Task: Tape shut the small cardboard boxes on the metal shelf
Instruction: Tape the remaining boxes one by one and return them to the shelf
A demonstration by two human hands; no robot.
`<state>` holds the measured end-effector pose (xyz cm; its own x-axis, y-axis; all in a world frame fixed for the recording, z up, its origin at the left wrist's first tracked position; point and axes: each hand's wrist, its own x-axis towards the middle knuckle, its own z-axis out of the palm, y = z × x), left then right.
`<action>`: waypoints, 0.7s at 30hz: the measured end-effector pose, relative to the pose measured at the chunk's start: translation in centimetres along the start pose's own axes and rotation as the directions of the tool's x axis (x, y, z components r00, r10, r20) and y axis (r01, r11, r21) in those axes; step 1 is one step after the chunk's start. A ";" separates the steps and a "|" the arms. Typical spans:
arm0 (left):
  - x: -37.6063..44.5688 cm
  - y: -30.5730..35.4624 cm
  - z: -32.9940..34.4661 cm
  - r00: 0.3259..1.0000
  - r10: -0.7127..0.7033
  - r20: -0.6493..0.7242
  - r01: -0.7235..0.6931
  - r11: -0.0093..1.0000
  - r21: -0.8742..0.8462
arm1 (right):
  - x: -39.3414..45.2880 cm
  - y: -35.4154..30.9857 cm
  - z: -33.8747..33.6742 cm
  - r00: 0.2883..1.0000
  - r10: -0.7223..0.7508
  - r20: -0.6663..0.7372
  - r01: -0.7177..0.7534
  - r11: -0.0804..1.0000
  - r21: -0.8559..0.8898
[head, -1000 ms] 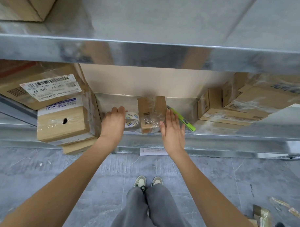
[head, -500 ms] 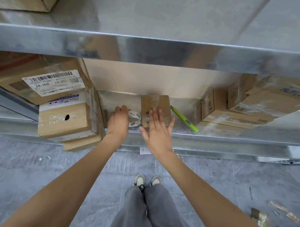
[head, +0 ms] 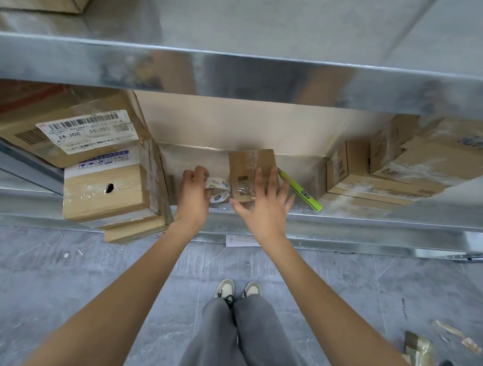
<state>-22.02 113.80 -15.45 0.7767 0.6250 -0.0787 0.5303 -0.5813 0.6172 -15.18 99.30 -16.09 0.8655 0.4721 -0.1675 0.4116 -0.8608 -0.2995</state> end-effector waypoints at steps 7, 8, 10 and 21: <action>-1.9 3.8 0.3 0.857 -0.359 0.369 0.455 0.194 -0.869 | 0.0 -0.8 -1.8 0.987 0.154 -0.050 -0.080 0.733 0.676; -2.0 4.5 0.1 0.864 -0.303 0.401 0.465 0.179 -0.867 | -0.4 -1.1 -2.0 0.987 0.159 -0.012 -0.089 0.610 0.787; -1.5 5.7 -0.1 0.889 -0.324 0.324 0.423 0.311 -0.851 | -1.1 -1.6 -2.0 0.988 0.151 0.005 -0.078 0.483 0.872; -0.6 6.6 0.3 0.999 0.044 -0.005 -0.044 0.960 -0.277 | -1.4 -1.6 -1.7 0.988 0.152 -0.018 -0.041 0.377 0.925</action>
<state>-18.86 109.38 -11.57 0.7975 0.6014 -0.0472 0.3807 -0.4410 0.8128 -16.57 99.71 -13.72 0.9229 0.3326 -0.1939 -0.1445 -0.1675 -0.9752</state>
